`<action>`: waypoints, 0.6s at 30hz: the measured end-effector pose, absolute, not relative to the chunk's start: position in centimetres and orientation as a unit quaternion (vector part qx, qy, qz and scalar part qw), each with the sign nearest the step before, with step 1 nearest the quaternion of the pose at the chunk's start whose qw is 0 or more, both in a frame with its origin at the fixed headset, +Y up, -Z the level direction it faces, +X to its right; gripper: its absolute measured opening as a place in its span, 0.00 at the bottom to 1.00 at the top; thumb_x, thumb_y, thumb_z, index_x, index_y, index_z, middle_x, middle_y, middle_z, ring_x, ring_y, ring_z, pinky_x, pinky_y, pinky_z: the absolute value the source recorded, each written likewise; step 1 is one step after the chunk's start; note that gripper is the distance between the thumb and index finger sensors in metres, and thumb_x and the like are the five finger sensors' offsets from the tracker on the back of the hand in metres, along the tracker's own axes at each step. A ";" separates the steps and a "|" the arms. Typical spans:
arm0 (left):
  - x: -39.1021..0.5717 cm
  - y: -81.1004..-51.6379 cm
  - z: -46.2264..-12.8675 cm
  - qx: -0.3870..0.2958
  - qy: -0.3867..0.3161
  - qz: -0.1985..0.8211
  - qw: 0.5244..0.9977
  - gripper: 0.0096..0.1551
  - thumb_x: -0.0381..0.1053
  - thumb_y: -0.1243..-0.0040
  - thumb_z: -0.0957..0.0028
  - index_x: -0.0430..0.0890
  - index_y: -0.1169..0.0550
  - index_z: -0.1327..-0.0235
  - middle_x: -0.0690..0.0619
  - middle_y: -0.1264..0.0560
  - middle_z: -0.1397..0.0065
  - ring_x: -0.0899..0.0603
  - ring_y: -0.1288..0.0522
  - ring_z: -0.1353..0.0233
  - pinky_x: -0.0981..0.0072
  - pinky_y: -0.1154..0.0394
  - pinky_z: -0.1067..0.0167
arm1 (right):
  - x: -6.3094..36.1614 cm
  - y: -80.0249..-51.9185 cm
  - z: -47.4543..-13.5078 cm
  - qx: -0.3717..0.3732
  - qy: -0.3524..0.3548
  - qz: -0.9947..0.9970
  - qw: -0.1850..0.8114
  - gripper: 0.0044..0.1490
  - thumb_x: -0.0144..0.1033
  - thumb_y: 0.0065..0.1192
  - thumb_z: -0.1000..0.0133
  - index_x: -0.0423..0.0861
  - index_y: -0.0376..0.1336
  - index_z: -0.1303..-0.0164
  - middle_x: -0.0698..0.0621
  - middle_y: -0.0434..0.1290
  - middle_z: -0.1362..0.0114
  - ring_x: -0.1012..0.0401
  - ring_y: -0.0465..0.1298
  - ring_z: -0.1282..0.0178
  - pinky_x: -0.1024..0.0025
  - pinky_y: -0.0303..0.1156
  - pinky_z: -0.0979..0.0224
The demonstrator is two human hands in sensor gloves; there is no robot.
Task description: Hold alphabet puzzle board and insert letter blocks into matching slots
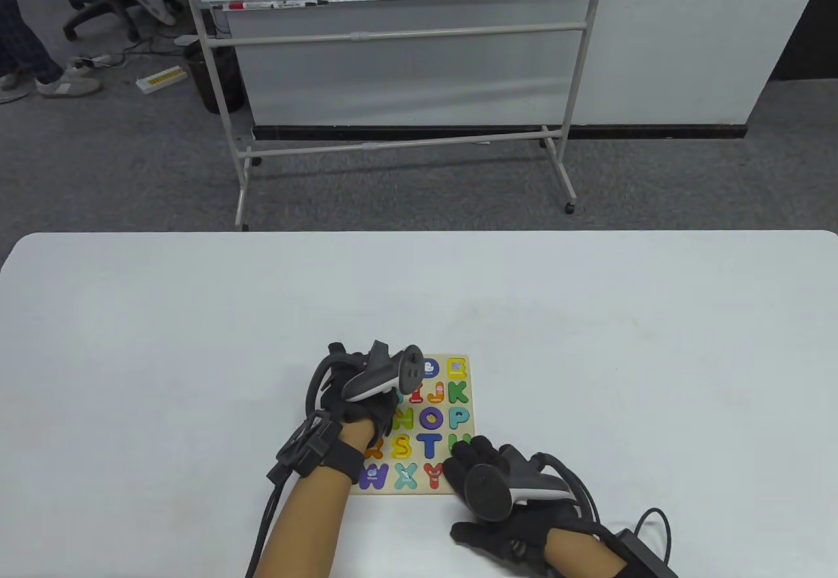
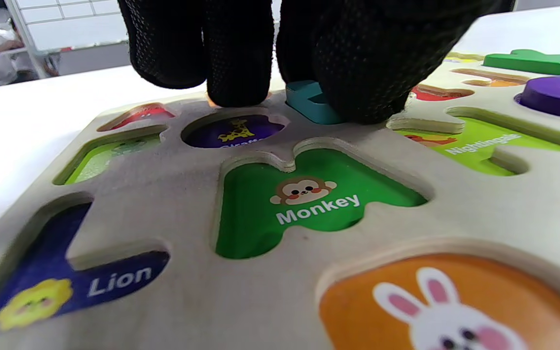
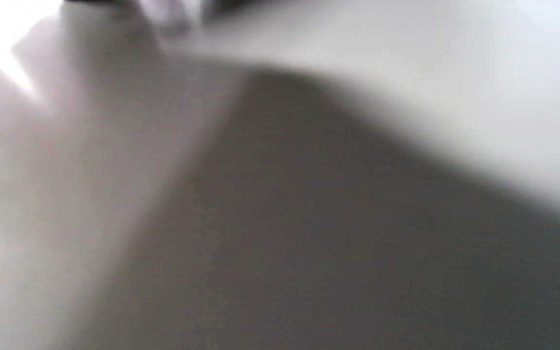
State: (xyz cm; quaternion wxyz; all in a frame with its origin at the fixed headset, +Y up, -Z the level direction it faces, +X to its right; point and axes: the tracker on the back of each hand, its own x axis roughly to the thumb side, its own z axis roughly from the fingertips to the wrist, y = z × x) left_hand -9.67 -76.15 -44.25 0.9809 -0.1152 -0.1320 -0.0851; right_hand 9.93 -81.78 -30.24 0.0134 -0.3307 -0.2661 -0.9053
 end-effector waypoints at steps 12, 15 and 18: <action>-9.2 -76.3 -43.9 -0.111 -0.137 -0.100 0.979 0.29 0.53 0.34 0.49 0.48 0.24 0.34 0.43 0.26 0.29 0.30 0.27 0.25 0.24 0.47 0.29 | 9.9 -81.8 -30.2 -0.331 -0.266 -0.905 0.013 0.60 0.73 0.31 0.43 0.51 0.13 0.23 0.47 0.12 0.18 0.46 0.16 0.18 0.40 0.23 0.22; -9.2 -76.3 -43.9 -0.119 -0.137 -0.100 0.978 0.29 0.52 0.35 0.48 0.49 0.25 0.33 0.43 0.27 0.28 0.30 0.28 0.24 0.24 0.47 0.29 | 9.9 -81.8 -30.2 -0.331 -0.266 -0.905 0.013 0.60 0.73 0.31 0.43 0.51 0.13 0.23 0.47 0.12 0.18 0.46 0.16 0.18 0.40 0.23 0.22; -9.3 -76.3 -43.7 -0.123 -0.134 -0.097 0.979 0.30 0.52 0.36 0.48 0.49 0.27 0.31 0.43 0.28 0.27 0.30 0.29 0.24 0.24 0.47 0.29 | 9.9 -81.8 -30.2 -0.331 -0.264 -0.906 0.012 0.60 0.73 0.31 0.43 0.51 0.14 0.22 0.47 0.12 0.18 0.46 0.16 0.18 0.40 0.23 0.22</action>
